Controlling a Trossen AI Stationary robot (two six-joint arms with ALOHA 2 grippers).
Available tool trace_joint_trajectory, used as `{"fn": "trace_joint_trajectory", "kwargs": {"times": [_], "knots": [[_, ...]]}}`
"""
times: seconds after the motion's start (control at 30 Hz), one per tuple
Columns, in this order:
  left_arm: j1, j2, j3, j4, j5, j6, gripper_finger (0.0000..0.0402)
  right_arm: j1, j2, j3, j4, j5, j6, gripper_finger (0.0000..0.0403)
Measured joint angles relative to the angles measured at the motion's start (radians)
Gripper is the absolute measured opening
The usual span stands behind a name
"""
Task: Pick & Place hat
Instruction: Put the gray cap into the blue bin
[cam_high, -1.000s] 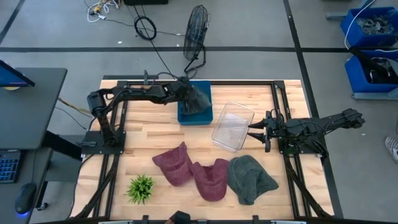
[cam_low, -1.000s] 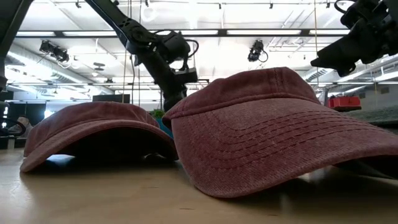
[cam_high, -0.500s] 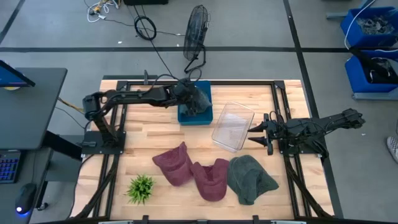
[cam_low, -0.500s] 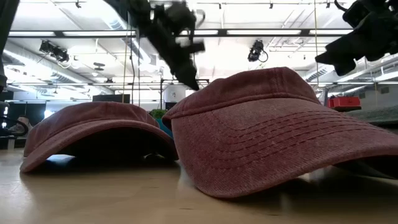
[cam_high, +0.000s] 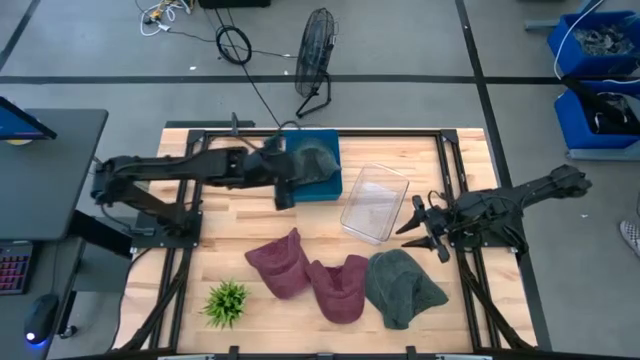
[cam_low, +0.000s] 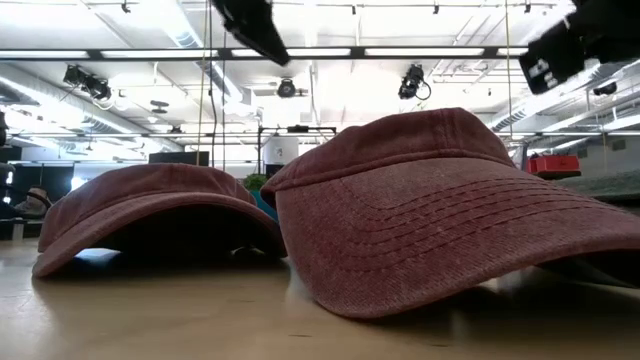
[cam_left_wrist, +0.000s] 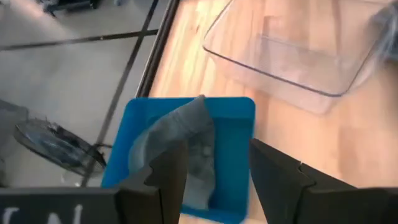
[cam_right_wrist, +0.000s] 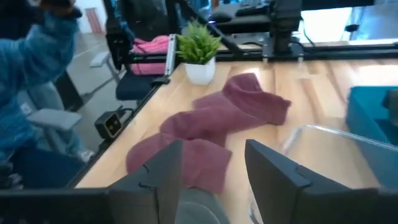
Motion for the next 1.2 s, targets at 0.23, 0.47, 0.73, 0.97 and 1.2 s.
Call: {"fn": "trace_joint_trajectory", "kwargs": {"times": [0.23, 0.47, 0.73, 0.97, 1.2], "knots": [[-0.074, -0.097, -0.084, -0.141, 0.004, -0.207, 0.0174, 0.129, 0.230, 0.187, -0.185, 0.058, 0.033, 0.0176], [-0.197, -0.137, -0.321, -0.026, 0.035, -0.321, 0.0162, 0.271, 0.472, 0.411, -0.520, 0.069, 0.218, 0.0176], [-0.260, -0.142, -0.439, 0.124, 0.033, -0.380, 0.0141, 0.364, 0.652, 0.479, -0.672, 0.012, 0.369, 0.0176], [-0.262, -0.142, -0.438, 0.150, 0.012, -0.406, 0.0142, 0.376, 0.781, 0.475, -0.636, 0.104, 0.326, 0.0176], [-0.262, -0.142, -0.438, 0.146, -0.020, -0.432, 0.0163, 0.376, 0.905, 0.476, -0.591, 0.093, 0.301, 0.0176]]}}
